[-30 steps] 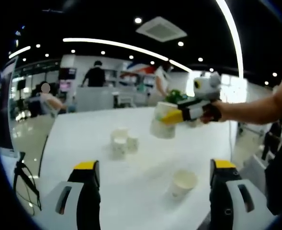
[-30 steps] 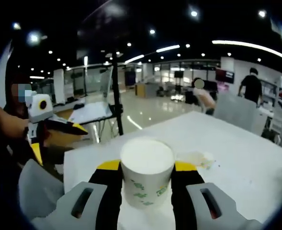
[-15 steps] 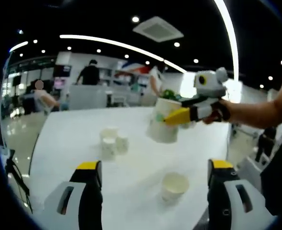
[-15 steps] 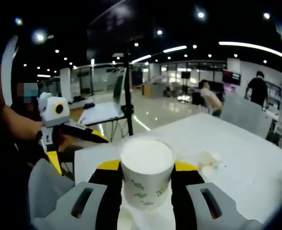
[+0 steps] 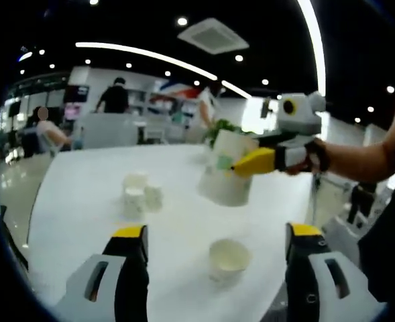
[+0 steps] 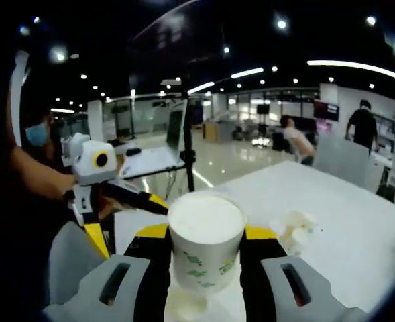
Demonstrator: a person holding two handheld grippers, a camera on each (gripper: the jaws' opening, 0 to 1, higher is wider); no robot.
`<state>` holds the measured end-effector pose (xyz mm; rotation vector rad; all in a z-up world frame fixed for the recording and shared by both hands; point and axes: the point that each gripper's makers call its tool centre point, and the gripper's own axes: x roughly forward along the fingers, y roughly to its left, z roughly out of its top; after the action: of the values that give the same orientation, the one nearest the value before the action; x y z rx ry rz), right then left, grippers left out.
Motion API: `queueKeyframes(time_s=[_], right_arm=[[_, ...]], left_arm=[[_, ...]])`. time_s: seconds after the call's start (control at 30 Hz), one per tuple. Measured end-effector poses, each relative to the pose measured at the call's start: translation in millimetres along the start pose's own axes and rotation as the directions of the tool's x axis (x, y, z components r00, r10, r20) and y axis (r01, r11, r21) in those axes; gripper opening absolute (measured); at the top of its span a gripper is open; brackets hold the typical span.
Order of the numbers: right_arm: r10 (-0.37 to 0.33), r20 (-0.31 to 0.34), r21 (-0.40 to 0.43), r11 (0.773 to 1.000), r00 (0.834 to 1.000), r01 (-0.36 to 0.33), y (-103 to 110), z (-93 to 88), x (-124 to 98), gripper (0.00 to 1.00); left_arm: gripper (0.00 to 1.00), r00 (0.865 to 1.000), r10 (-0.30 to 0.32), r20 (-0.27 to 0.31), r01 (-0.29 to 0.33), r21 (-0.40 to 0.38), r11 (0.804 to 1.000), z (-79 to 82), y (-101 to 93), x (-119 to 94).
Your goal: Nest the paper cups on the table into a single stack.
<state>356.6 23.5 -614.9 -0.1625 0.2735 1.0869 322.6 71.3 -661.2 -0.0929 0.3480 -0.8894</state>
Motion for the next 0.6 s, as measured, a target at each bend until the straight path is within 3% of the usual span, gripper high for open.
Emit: queueKeyframes(time_s=[0.13, 0.43, 0.6], right_arm=[[0.057, 0.035, -0.025, 0.998, 0.998, -0.057, 18.5, 3.3, -4.0, 0.37], [0.092, 0.077, -0.064, 0.994, 0.993, -0.088, 34.9, 12.2, -8.4, 0.37], [0.131, 0.185, -0.016, 0.991, 0.974, -0.131, 42.3, 25.6, -11.1, 0.37]], left_arm=[[0.8, 1.0, -0.013, -0.005, 0.013, 0.004, 1.0, -1.0, -2.6, 0.8], [0.72, 0.997, -0.075, -0.015, 0.075, 0.002, 0.997, -1.3, -14.6, 1.2], [0.64, 0.992, -0.124, -0.003, 0.124, 0.031, 0.992, 3.6, -27.4, 4.6]])
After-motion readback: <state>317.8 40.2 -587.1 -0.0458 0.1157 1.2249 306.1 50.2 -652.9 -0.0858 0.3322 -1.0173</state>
